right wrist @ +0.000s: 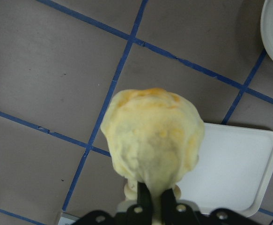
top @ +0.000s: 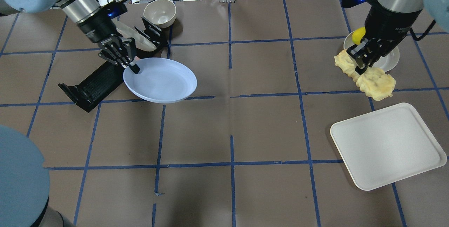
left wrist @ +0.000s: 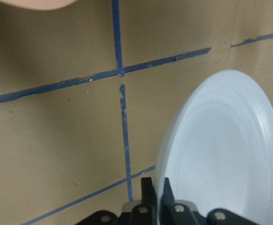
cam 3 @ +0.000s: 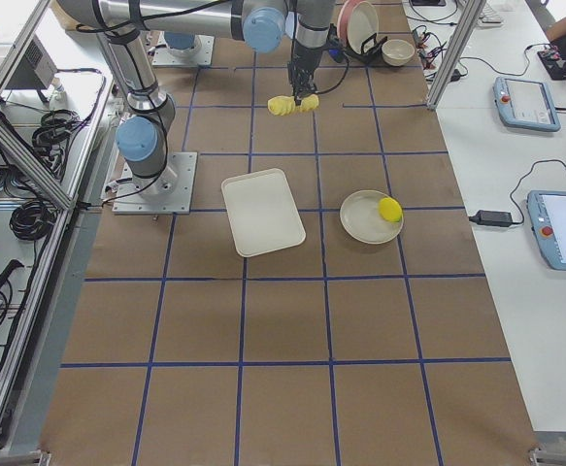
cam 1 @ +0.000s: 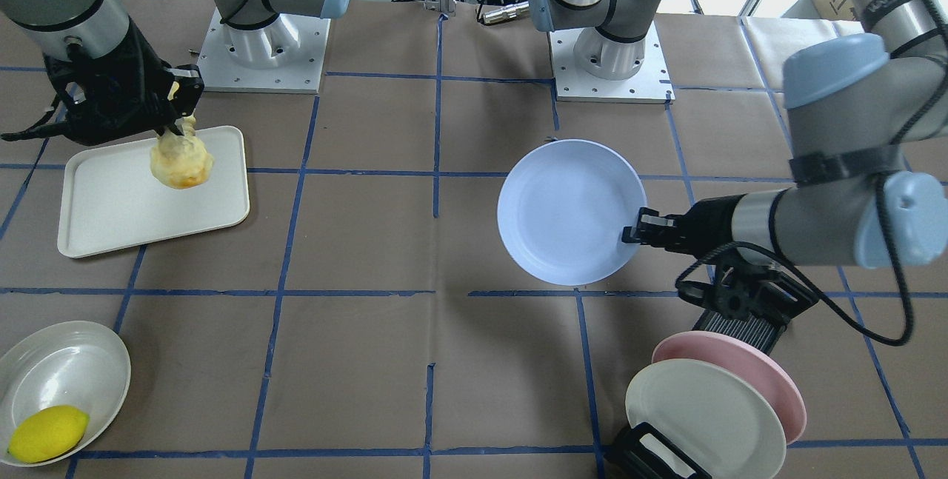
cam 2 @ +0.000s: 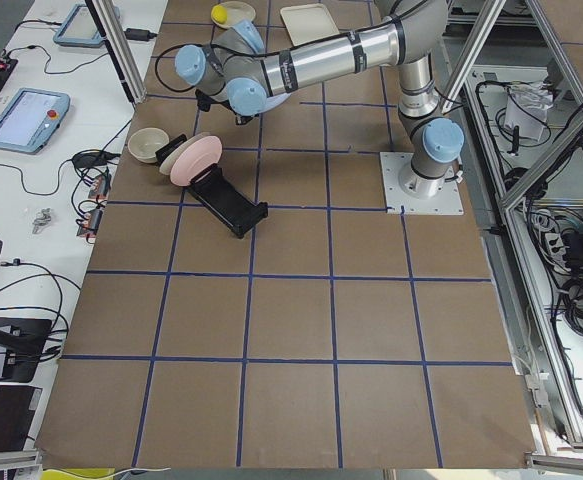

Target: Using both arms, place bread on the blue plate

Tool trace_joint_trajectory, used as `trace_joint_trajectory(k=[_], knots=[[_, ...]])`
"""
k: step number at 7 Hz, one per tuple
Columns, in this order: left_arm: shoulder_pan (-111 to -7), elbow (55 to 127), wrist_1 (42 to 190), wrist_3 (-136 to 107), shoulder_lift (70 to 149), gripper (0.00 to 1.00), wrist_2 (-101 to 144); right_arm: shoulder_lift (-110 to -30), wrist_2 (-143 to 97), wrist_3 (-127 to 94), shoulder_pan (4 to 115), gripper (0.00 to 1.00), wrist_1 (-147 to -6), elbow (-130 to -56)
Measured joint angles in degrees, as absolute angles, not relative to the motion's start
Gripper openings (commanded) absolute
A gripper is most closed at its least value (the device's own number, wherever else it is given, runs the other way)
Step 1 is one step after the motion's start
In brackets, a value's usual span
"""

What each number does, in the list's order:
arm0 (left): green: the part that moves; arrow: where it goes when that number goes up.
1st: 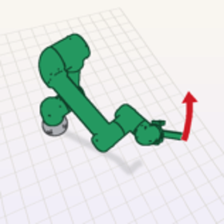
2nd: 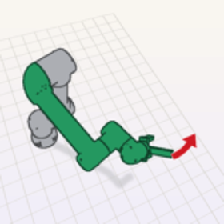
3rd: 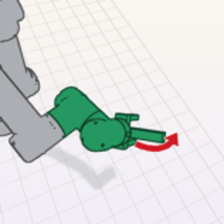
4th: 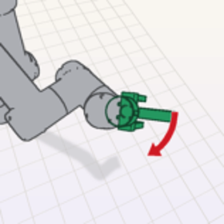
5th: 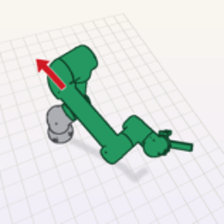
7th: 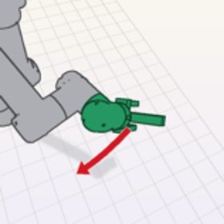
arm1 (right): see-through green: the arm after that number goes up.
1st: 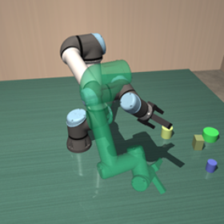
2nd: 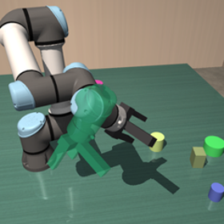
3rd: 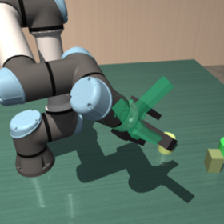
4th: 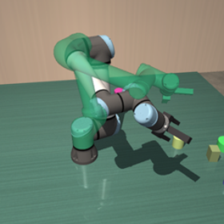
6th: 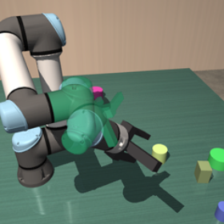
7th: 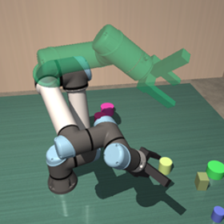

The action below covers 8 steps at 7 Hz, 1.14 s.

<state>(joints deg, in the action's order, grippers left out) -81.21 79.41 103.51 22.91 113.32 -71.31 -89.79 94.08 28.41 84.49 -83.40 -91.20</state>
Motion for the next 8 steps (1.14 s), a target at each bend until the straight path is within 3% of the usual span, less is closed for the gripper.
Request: trace_joint_trajectory(k=[4,6,8], knots=[[-94.21,82.88,81.87,-0.55,117.95,0.05,-63.53,-90.08,93.87,27.05,85.58,0.18,-83.06,-91.42],[-96.87,89.05,72.51,-2.30,118.06,0.07,-64.34,-90.12,93.56,27.11,85.68,0.18,-82.99,-91.48],[-97.21,96.67,59.53,-2.81,118.42,0.99,-67.32,-89.52,91.96,26.09,87.17,0.18,-83.33,-91.38]])
